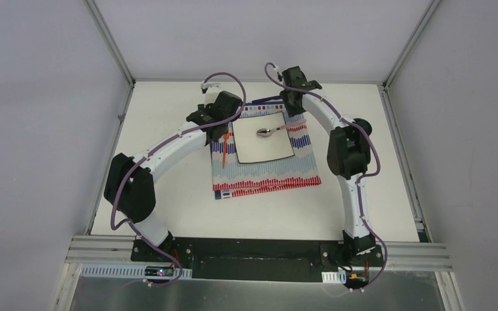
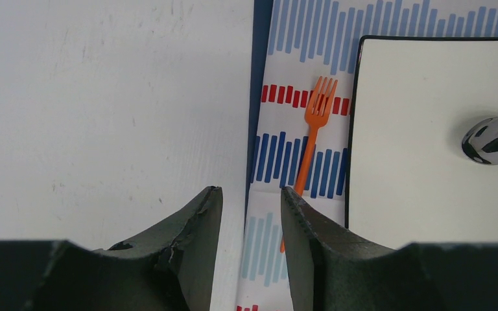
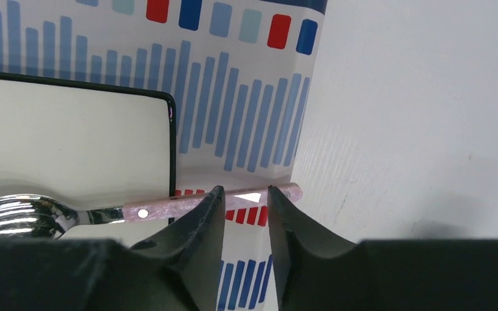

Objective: Set the dinner table for one person
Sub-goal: Adjust the spoon with the napkin.

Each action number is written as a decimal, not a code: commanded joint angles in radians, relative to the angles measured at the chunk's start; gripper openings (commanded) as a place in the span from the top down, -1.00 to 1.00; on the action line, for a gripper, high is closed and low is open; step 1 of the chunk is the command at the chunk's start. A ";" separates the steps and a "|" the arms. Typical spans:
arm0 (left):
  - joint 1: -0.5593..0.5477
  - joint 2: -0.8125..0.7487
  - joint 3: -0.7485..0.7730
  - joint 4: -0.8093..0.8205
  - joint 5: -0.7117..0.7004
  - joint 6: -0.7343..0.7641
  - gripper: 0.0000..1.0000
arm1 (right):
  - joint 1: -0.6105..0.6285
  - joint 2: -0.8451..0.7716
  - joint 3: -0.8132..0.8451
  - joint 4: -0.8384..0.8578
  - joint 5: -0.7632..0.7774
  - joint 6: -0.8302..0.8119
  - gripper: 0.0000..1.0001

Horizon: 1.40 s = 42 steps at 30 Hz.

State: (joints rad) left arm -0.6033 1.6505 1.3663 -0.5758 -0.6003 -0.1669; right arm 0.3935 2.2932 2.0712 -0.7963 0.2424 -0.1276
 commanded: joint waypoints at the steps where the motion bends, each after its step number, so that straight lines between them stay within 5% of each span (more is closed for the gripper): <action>1: -0.010 -0.004 0.029 0.019 -0.008 -0.005 0.20 | -0.014 0.064 0.045 0.052 -0.030 -0.005 0.53; 3: -0.010 -0.004 0.028 0.019 -0.010 -0.003 0.21 | -0.015 0.097 0.072 0.044 -0.026 0.004 0.95; 4: -0.010 -0.003 0.028 0.018 -0.012 -0.003 0.21 | -0.015 0.111 0.083 0.037 -0.024 0.009 1.00; 30: -0.021 0.007 0.035 0.016 0.012 -0.011 0.21 | -0.005 -0.150 -0.312 0.051 0.031 0.194 1.00; 37: -0.023 -0.003 0.035 0.010 -0.005 -0.006 0.21 | -0.005 -0.161 -0.261 0.120 0.089 0.184 0.43; 42: -0.023 -0.005 0.033 0.004 -0.016 -0.009 0.21 | -0.001 -0.168 -0.154 0.049 0.031 0.165 0.22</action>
State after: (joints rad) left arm -0.6163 1.6642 1.3674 -0.5758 -0.5945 -0.1673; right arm 0.3847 2.2021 1.8095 -0.7441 0.2913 0.0490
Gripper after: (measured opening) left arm 0.394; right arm 0.350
